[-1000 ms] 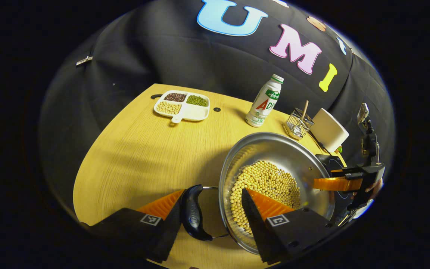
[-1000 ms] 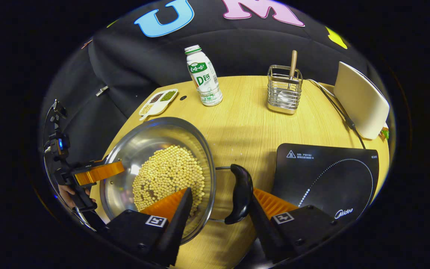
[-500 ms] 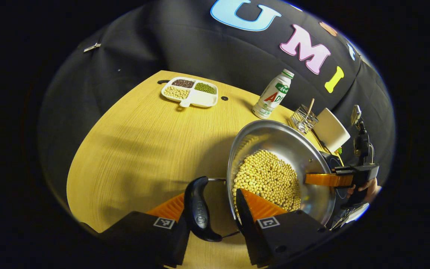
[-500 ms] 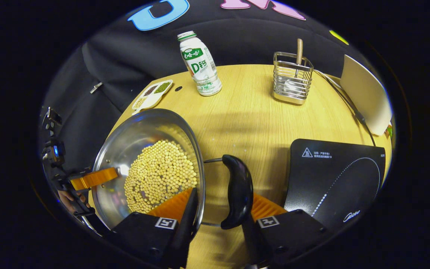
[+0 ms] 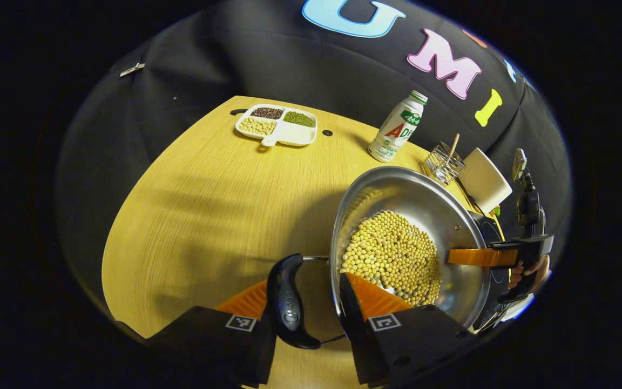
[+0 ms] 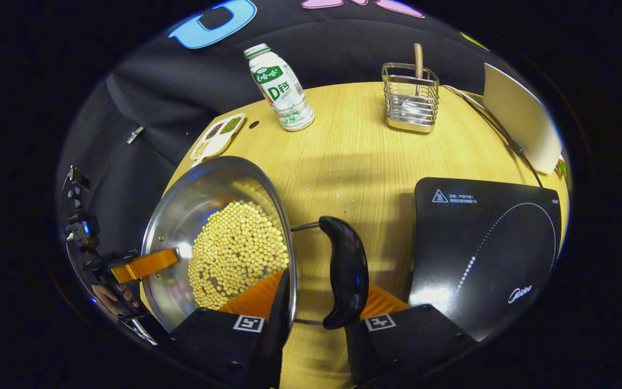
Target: First push the handle of the pot to place it horizontally, then grasp the pot with both hands and set it on the induction cooktop.
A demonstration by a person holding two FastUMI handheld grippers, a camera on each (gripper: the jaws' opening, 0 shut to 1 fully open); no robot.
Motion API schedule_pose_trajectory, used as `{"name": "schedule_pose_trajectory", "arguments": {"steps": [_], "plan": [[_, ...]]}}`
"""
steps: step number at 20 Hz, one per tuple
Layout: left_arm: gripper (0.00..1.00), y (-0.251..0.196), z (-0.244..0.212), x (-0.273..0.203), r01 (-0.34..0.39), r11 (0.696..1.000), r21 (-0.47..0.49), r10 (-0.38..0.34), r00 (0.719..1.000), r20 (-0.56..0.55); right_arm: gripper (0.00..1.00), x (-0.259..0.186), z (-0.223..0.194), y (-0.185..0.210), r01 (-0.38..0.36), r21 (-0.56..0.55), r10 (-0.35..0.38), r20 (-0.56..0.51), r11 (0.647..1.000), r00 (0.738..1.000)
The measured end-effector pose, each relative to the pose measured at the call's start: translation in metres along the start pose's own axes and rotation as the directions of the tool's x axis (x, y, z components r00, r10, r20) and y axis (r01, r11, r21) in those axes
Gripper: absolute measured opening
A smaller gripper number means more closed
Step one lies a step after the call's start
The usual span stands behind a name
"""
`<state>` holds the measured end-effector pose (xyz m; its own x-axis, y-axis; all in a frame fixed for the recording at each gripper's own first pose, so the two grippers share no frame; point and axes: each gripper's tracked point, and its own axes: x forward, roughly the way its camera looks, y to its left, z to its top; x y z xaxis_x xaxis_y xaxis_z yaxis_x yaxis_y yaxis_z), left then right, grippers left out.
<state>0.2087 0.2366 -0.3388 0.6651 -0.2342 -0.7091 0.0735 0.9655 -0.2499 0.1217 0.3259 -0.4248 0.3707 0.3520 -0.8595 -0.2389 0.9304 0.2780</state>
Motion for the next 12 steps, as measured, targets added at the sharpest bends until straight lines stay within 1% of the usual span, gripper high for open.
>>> {"name": "schedule_pose_trajectory", "arguments": {"steps": [1, 2, 3, 4, 8, 11, 12], "plan": [[0.6, -0.004, -0.001, -0.007, -0.001, 1.0, 0.009, 0.001, 1.0, -0.001, 0.52, -0.008, -0.002, 0.0, -0.001, -0.003, 0.001, 0.002, 1.0, 1.0], [0.6, -0.009, 0.001, -0.014, -0.002, 1.0, 0.018, 0.002, 1.0, -0.004, 0.48, -0.016, -0.002, -0.002, 0.001, -0.001, -0.001, 0.001, 1.0, 1.0], [0.62, -0.015, 0.002, -0.019, -0.002, 1.0, 0.025, 0.002, 1.0, -0.008, 0.52, -0.024, -0.002, -0.003, 0.004, 0.003, -0.004, 0.002, 1.0, 1.0], [0.6, -0.021, 0.003, -0.023, 0.001, 0.999, 0.032, 0.0, 1.0, -0.015, 0.52, -0.031, -0.001, -0.005, 0.006, 0.005, -0.006, 0.003, 1.0, 1.0], [0.6, -0.052, 0.007, -0.042, 0.018, 0.999, 0.047, -0.017, 1.0, -0.026, 0.52, -0.067, 0.001, -0.019, 0.024, 0.028, -0.025, 0.023, 0.999, 0.999], [0.6, -0.084, 0.008, -0.051, 0.033, 0.997, 0.063, -0.032, 0.999, -0.025, 0.52, -0.096, 0.002, -0.038, 0.036, 0.05, -0.038, 0.041, 0.998, 0.998], [0.58, -0.095, 0.009, -0.052, 0.037, 0.997, 0.067, -0.036, 0.999, -0.028, 0.52, -0.105, 0.002, -0.046, 0.042, 0.058, -0.045, 0.048, 0.997, 0.998]]}}
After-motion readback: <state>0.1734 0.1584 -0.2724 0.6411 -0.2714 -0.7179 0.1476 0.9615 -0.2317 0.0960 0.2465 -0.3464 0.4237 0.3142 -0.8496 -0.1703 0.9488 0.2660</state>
